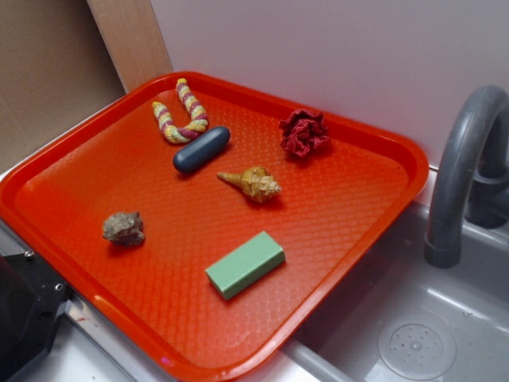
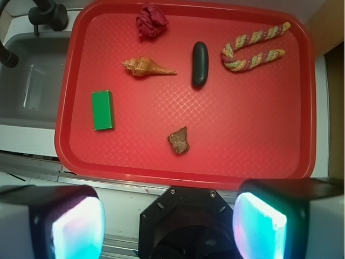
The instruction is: Grab the green block.
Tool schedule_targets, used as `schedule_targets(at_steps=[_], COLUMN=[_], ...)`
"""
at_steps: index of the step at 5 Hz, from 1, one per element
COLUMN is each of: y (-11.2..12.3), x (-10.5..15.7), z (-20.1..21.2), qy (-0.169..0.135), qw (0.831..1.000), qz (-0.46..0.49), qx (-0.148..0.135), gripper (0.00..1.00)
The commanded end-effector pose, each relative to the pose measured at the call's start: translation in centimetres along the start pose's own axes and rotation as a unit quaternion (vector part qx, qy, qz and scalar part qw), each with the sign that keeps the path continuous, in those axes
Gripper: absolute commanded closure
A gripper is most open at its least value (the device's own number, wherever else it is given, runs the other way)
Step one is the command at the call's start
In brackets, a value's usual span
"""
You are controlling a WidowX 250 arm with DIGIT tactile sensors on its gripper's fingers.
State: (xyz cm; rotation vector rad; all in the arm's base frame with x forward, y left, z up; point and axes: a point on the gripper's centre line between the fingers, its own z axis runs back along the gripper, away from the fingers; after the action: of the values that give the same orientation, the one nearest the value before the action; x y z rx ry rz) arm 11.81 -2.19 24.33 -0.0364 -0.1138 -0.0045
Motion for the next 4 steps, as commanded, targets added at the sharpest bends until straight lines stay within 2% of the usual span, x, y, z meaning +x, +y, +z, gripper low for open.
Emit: schedule_targets(at_steps=[1,2,3,4], y=[0.0,-3.0,-6.7,-10.0], x=[0.0,1.0,2.1,3.3], z=[0.0,-1.2,-3.2,-5.6], qy=[0.0,-0.029,-0.04,-0.05], qw=[1.0,0.996,0.995,0.996], qz=[0.0,0.012,0.043,0.03], qx=[0.0,-0.082,-0.084,-0.073], gripper=[0.0,0.0,0.0,0.0])
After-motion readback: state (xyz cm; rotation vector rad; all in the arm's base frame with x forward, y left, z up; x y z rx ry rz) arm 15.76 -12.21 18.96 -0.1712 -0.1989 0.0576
